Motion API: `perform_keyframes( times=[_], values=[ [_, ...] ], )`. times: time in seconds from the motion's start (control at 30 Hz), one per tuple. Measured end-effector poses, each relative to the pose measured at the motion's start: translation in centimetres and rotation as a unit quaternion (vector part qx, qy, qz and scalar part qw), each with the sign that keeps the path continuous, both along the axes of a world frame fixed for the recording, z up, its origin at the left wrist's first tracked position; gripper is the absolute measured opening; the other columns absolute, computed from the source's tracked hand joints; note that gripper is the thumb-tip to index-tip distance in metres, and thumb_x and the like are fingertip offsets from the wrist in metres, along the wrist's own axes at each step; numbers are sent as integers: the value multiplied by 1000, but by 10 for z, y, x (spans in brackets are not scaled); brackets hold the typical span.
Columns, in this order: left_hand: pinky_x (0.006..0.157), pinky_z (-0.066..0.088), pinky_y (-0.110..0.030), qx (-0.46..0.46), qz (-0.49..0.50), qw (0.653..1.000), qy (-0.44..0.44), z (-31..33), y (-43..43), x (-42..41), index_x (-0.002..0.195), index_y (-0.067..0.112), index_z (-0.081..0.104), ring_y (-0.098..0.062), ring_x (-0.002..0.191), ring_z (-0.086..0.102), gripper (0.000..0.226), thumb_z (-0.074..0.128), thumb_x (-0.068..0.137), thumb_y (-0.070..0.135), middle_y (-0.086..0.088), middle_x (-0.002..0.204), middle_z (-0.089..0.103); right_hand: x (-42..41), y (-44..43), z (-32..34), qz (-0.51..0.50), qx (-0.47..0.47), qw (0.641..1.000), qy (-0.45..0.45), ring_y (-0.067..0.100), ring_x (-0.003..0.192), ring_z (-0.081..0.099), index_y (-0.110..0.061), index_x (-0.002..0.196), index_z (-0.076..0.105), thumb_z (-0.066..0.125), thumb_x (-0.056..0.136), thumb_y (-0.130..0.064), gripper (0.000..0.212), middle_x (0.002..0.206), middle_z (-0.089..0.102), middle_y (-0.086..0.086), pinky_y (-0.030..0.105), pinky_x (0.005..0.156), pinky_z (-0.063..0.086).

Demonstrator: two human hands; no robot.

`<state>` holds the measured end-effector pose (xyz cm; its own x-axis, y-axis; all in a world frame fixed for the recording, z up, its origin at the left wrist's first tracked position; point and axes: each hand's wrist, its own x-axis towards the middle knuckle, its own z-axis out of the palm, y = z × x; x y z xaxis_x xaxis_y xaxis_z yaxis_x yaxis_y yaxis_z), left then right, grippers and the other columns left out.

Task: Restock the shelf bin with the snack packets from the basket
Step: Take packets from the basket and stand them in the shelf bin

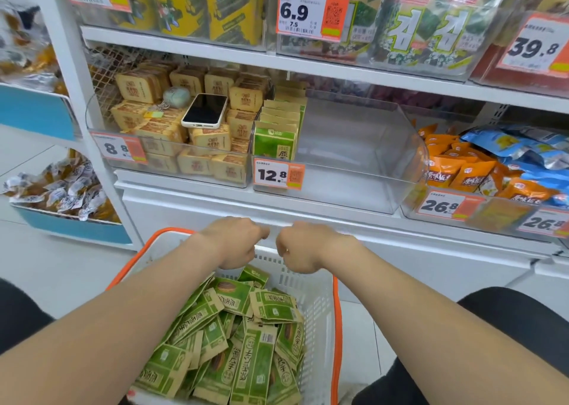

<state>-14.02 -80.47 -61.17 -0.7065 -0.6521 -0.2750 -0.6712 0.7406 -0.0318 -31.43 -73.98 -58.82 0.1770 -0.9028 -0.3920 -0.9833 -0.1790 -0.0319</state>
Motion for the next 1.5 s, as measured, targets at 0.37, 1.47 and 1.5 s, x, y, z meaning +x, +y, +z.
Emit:
perform_keyframes(
  times=[0.37,1.47,1.5],
  values=[
    [86,51,-40,42,-2,996,-76,2,32,-5,155,24,43,-37,121,62,49,49,106,30,-13,145,55,16,19,-59,20,147,983,108,27,98,62,-9,113,62,48,93,-7,24,114,64,8,47,100,54],
    [75,47,-38,115,-33,971,-208,-68,-26,-54,140,13,59,-28,97,58,45,53,98,-4,-12,135,61,19,-7,-202,-128,134,983,-6,29,95,67,-5,135,49,76,88,-11,55,112,66,9,36,71,54],
    [77,50,-38,119,-35,970,-207,-69,-28,-54,143,13,58,-28,103,61,47,53,99,-3,-12,138,60,16,-10,-198,-131,140,981,-25,26,88,64,-7,124,57,78,87,-12,43,106,66,7,33,67,54]
  ],
)
